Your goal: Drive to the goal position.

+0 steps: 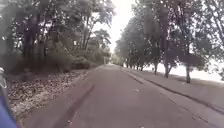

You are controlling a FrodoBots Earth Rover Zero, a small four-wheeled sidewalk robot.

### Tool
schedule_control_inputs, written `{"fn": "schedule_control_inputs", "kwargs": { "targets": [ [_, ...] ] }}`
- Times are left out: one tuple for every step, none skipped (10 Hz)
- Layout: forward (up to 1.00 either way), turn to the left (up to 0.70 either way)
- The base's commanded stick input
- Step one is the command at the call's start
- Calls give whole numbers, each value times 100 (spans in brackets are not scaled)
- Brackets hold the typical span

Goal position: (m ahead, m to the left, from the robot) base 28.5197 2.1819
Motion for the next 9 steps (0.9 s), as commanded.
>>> {"fn": "schedule_control_inputs", "kwargs": {
  "targets": [
    [70, -1],
    [70, 12],
    [70, 20],
    [70, 20],
    [70, 19],
    [70, 18],
    [70, 8],
    [70, -1],
    [70, -1]
  ]
}}
